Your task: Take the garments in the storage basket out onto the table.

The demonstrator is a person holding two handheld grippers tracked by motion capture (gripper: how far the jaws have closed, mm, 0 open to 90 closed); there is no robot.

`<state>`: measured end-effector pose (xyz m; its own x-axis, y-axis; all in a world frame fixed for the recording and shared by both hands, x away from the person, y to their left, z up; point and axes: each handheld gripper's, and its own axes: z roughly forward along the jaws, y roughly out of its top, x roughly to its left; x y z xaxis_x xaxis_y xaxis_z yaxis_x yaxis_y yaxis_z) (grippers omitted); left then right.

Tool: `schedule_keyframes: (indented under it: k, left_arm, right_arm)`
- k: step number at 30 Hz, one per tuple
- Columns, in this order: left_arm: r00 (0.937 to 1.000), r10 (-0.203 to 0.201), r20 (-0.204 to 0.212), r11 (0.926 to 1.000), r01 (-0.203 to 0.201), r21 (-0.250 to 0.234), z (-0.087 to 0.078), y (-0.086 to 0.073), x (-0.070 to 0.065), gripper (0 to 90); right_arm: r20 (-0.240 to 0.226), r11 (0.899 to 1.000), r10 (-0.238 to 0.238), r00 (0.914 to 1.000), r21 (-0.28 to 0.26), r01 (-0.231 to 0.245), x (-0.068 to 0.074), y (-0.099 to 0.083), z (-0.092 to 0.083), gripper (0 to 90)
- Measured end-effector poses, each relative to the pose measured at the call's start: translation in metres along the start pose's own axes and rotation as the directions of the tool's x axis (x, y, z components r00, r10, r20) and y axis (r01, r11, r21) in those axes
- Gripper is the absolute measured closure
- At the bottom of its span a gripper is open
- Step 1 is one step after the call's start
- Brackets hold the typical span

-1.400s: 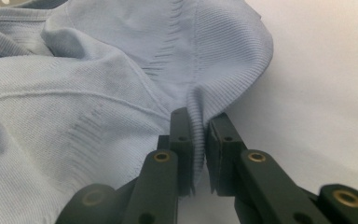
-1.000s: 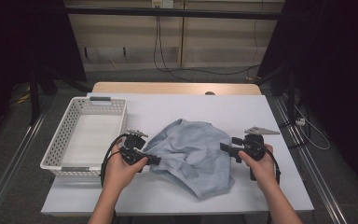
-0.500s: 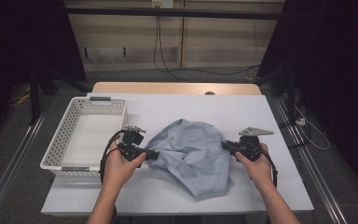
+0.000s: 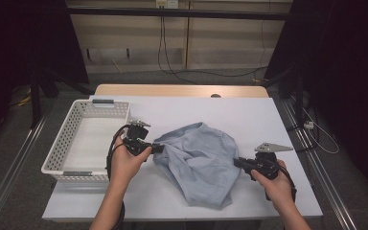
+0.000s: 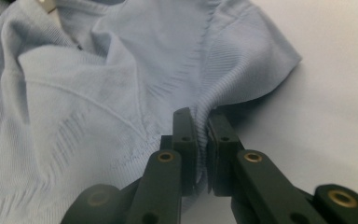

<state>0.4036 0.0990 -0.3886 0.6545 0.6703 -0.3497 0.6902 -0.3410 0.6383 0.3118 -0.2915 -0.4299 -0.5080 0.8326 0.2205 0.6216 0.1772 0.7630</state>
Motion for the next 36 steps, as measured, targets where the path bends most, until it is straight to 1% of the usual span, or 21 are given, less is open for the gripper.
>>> schedule_keyframes:
  k: [3,6,7,8,9,10,12,13,14,16,17,20,22,24,25,28,30,31,33,35,36]
  left_arm:
    - [1.0,0.009,-0.003,1.0,-0.009,-0.001,0.001,0.003,-0.001,85.7]
    - [0.9999,0.009,-0.004,0.9999,-0.009,0.007,0.003,0.004,-0.001,85.7]
    - [0.9999,0.01,-0.004,0.9999,-0.01,0.006,0.003,0.004,-0.001,85.7]
    - [0.9999,0.01,-0.005,0.9999,-0.01,0.005,0.003,0.004,-0.001,85.7]
    - [0.9999,0.01,-0.006,0.9999,-0.01,0.003,0.003,0.004,-0.001,85.7]
    - [0.9999,0.011,-0.004,0.9999,-0.011,0.002,0.003,0.004,-0.001,85.7]
    - [0.9999,0.011,-0.004,0.9999,-0.011,0.003,0.003,0.003,-0.001,85.6]
    - [1.0,0.008,-0.002,1.0,-0.008,0.005,0.003,0.003,0.0,85.7]
    - [1.0,0.003,-0.001,1.0,-0.003,0.004,0.003,0.002,0.0,85.6]
    - [1.0,-0.002,-0.003,1.0,0.002,0.006,0.003,0.0,0.002,85.6]
    - [1.0,-0.004,-0.004,0.9999,0.004,0.012,0.004,0.0,0.003,85.6]
    - [1.0,-0.003,-0.005,0.9998,0.003,0.021,0.005,-0.001,0.003,85.6]
    - [1.0,-0.003,-0.005,0.9997,0.003,0.026,0.005,-0.002,0.003,85.6]
    - [1.0,-0.001,-0.005,0.9997,0.001,0.023,0.005,-0.003,0.002,85.6]
    - [1.0,0.0,-0.003,0.9996,0.0,0.027,0.005,-0.003,0.002,85.6]
    - [1.0,0.002,0.0,0.9996,-0.002,0.027,0.005,-0.003,0.001,85.5]
    - [1.0,-0.002,0.0,0.9997,0.002,0.025,0.005,-0.003,0.001,85.5]
    - [1.0,-0.002,0.0,0.9996,0.002,0.029,0.005,-0.003,0.001,85.5]
    - [1.0,0.002,-0.004,0.9996,-0.002,0.029,0.004,-0.003,0.001,85.6]
    - [1.0,0.006,-0.007,0.9995,-0.006,0.031,0.005,-0.003,0.001,85.5]
    - [1.0,0.005,-0.008,0.9995,-0.004,0.03,0.005,-0.003,0.001,85.5]
  right_arm:
    - [-0.017,1.0,0.004,0.9998,0.015,-0.004,0.003,-0.005,0.0,84.4]
    - [-0.027,0.999,-0.014,0.9995,0.035,0.015,0.007,-0.009,0.001,84.1]
    - [-0.025,0.999,-0.019,0.9995,0.035,0.02,0.008,-0.01,0.001,82.5]
    - [-0.013,0.999,-0.028,0.9995,0.031,0.028,0.008,-0.01,0.001,76.2]
    - [0.021,0.999,-0.04,0.999,0.02,0.039,0.007,-0.01,0.001,69.5]
    - [0.045,0.999,-0.053,0.9976,0.012,0.053,0.006,-0.009,0.0,65.4]
    - [0.075,0.999,-0.046,0.9961,-0.006,0.046,0.001,-0.006,-0.002,50.0]
    - [0.095,0.998,-0.047,0.9944,-0.032,0.05,-0.001,-0.003,-0.003,45.9]
    - [0.113,0.996,-0.059,0.9919,-0.062,0.067,-0.003,0.0,-0.004,42.5]
    - [0.139,0.993,-0.06,0.9885,-0.096,0.073,-0.004,0.006,-0.005,34.2]
    - [0.155,0.991,-0.069,0.9855,-0.106,0.086,-0.005,0.01,-0.005,32.3]
    - [0.138,0.987,-0.08,0.9872,-0.127,0.098,-0.008,0.021,0.005,30.9]
    - [0.131,0.989,-0.088,0.9875,-0.105,0.102,-0.011,0.027,0.016,31.4]
    - [0.14,0.989,-0.106,0.9845,-0.088,0.119,-0.014,0.034,0.027,32.1]
    - [0.13,0.99,-0.105,0.9859,-0.083,0.117,-0.015,0.038,0.032,34.1]
    - [0.11,0.989,-0.111,0.9877,-0.085,0.121,-0.019,0.051,0.045,33.0]
    - [0.102,0.99,-0.106,0.9891,-0.079,0.114,-0.02,0.057,0.053,33.1]
    - [0.09,0.992,-0.094,0.9915,-0.082,0.101,-0.021,0.06,0.057,33.2]
    - [0.067,0.992,-0.088,0.9939,-0.08,0.093,-0.022,0.064,0.065,37.3]
    - [0.058,0.995,-0.085,0.9947,-0.054,0.088,-0.021,0.066,0.072,40.0]
    - [0.052,0.995,-0.087,0.9948,-0.042,0.089,-0.021,0.066,0.075,47.6]
